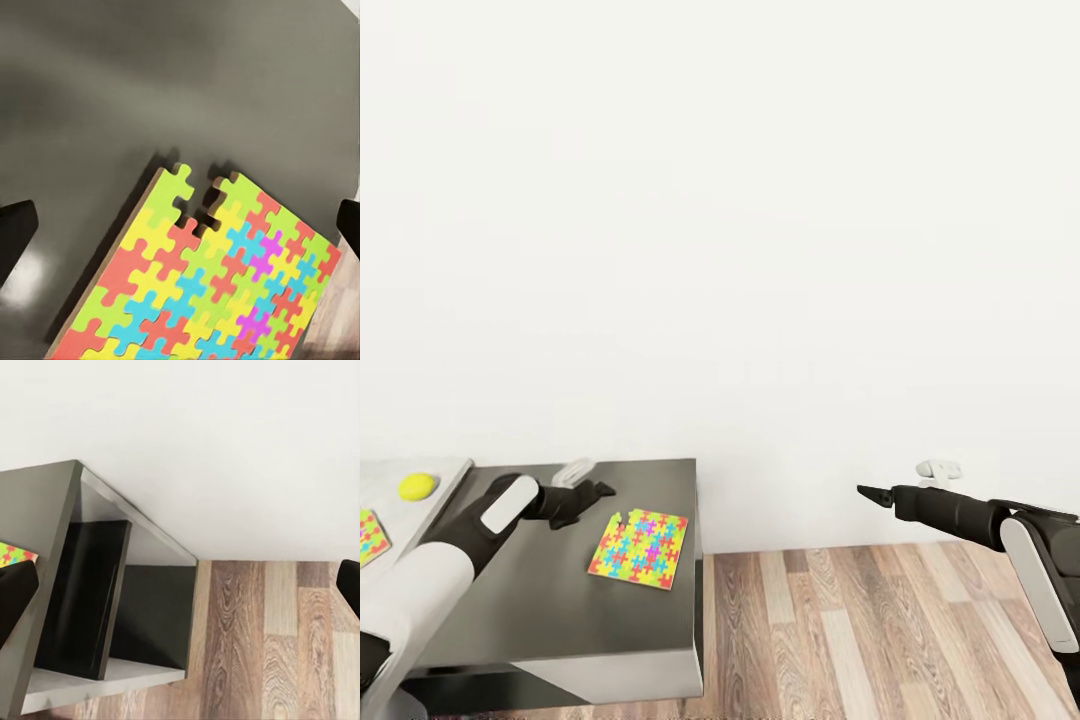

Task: Put all the toys in the child's room - the three board games (two on the bed and one on the table), the two jigsaw puzzles on the table, and the tennis ball on the table - inside the toy box on the table in the child's room.

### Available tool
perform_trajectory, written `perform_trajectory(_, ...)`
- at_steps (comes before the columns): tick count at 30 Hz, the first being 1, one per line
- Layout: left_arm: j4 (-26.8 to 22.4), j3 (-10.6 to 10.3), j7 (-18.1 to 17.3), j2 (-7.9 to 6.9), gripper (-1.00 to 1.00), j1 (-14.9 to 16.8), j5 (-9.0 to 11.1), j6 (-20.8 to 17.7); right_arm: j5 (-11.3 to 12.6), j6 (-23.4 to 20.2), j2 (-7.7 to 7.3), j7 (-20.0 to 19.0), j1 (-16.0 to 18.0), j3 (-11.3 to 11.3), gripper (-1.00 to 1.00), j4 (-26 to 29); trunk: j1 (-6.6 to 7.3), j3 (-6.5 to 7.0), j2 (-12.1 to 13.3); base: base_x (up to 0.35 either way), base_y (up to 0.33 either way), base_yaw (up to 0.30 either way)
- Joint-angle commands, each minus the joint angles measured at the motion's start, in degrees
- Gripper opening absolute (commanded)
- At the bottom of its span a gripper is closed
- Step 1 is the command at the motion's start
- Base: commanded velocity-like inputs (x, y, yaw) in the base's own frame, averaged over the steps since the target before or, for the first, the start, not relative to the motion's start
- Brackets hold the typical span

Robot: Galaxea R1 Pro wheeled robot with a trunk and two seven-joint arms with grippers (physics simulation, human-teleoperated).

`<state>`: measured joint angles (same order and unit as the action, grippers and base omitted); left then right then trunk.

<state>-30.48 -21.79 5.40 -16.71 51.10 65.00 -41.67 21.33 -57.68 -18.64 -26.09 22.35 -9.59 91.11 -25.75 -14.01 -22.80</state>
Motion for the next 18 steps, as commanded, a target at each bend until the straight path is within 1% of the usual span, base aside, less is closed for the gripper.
perform_trajectory(1, 0.24, -0.36, 0.23, -0.02, 1.00, 0.05, 0.52, 0.22, -0.41, -0.24, 0.00, -0.55, 0.06, -0.07, 1.00, 0.03, -0.03, -0.21, -0.12, 0.000, 0.000, 0.000)
perform_trajectory(4, 1.27, -0.42, -1.37, 0.08, 1.00, 0.05, 0.26, 0.96, -0.41, -0.28, 0.00, -0.59, 0.06, -0.10, 1.00, 0.03, -0.03, -0.48, -0.12, 0.000, 0.000, 0.000)
perform_trajectory(7, 1.72, -0.44, -2.12, 0.09, 1.00, 0.05, 0.18, 1.18, -0.41, -0.31, 0.00, -0.61, 0.06, -0.14, 1.00, 0.07, -0.03, -0.75, -0.12, 0.000, 0.000, 0.000)
perform_trajectory(18, 2.83, -0.45, -2.69, 0.10, 1.00, 0.07, 0.13, 1.32, -0.41, -0.32, 0.00, -0.62, 0.06, -0.16, 1.00, 0.12, -0.03, -1.75, -0.12, 0.000, 0.000, 0.000)
